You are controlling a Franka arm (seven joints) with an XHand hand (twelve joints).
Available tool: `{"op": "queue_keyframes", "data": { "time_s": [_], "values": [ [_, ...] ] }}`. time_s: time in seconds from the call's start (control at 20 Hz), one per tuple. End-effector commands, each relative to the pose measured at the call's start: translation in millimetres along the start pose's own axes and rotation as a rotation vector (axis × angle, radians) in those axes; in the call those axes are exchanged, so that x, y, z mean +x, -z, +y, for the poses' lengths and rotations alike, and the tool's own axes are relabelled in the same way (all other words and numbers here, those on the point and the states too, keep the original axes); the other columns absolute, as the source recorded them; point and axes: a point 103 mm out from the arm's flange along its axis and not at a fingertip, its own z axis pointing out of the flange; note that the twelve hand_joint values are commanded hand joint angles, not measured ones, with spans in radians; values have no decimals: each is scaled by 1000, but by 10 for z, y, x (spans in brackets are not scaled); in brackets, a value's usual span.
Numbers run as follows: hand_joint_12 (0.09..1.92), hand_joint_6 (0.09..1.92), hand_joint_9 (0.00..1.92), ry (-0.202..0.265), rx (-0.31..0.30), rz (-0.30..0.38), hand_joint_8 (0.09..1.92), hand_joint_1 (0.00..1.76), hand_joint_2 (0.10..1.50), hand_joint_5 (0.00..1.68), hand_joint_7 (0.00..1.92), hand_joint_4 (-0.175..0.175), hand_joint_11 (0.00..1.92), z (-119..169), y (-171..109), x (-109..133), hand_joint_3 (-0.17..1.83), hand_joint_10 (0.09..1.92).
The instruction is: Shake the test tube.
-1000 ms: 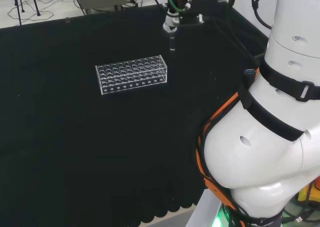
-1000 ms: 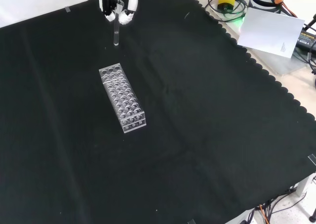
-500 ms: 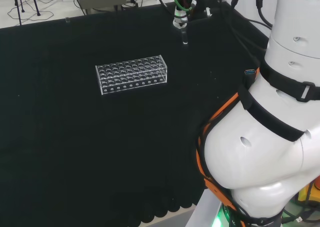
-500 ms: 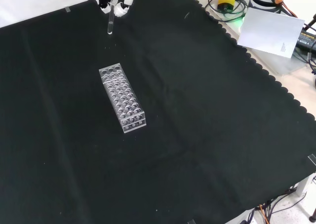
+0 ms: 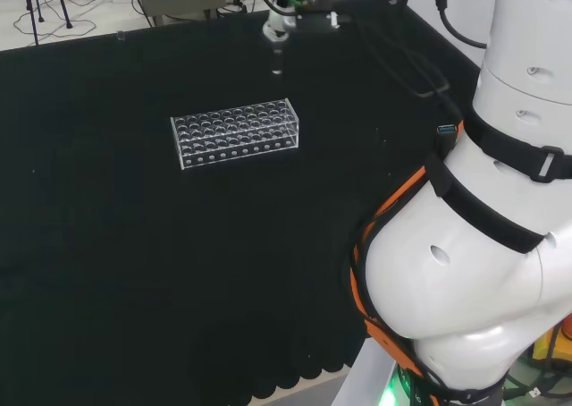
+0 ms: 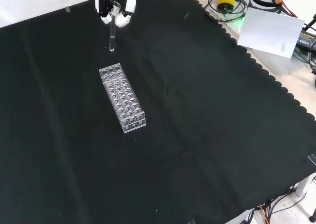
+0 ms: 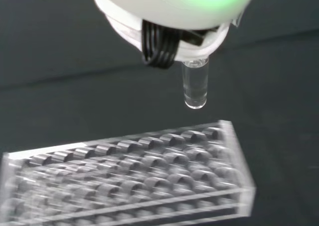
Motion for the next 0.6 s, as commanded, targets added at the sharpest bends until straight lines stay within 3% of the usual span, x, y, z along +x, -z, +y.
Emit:
{"op": "queue_keyframes", "data": {
  "time_s": [0.05,0.15,0.25,0.4,0.6],
  "values": [
    [1035,512,1571,155,-78,219,631,1233,644,1347,1663,-175,1315,33,331,667,636,791],
    [1035,511,1571,188,-77,201,631,1233,643,1348,1663,-175,1315,45,314,831,637,791],
    [1035,511,1571,191,-76,193,631,1233,643,1348,1663,-175,1314,27,319,735,637,791],
    [1036,510,1571,161,-62,155,631,1233,643,1349,1664,-175,1314,5,260,524,638,791],
    [1036,509,1572,112,-23,22,631,1233,642,1349,1664,-175,1314,-20,58,212,638,792]
  ]
}}
